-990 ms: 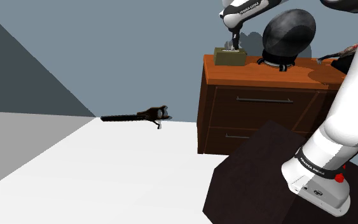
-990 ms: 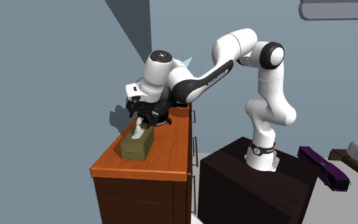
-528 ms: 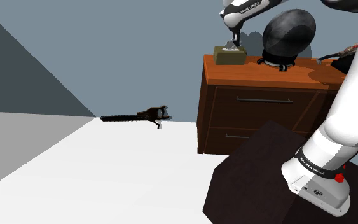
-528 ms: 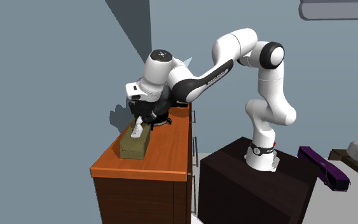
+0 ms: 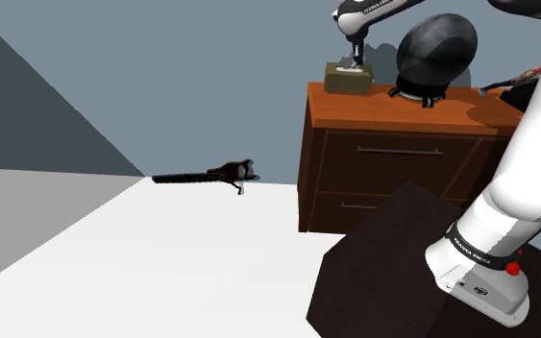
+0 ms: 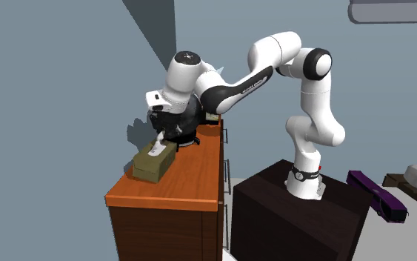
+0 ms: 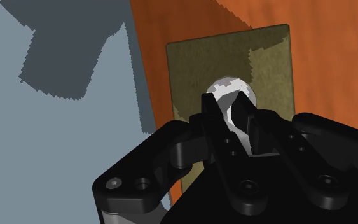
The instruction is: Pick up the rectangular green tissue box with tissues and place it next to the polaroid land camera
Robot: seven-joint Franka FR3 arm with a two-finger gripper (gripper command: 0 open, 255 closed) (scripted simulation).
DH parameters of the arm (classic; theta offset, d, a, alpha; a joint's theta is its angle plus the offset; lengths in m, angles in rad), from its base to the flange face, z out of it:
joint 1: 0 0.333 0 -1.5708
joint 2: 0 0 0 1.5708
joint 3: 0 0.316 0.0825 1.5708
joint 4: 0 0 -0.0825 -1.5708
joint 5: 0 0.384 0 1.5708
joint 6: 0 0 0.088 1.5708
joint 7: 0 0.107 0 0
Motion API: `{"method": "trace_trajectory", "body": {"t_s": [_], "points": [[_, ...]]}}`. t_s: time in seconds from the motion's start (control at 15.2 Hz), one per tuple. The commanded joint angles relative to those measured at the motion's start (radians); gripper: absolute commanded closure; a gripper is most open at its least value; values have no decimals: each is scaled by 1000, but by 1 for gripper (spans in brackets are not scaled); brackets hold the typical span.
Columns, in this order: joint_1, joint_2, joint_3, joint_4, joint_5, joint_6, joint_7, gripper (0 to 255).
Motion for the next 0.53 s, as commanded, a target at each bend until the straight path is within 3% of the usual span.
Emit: {"method": "trace_trajectory", "body": {"t_s": [0.0,0.46], "points": [[0,-4,1,22,6,-23,-14,255],[2,-13,3,98,23,-98,-59,255]]}}
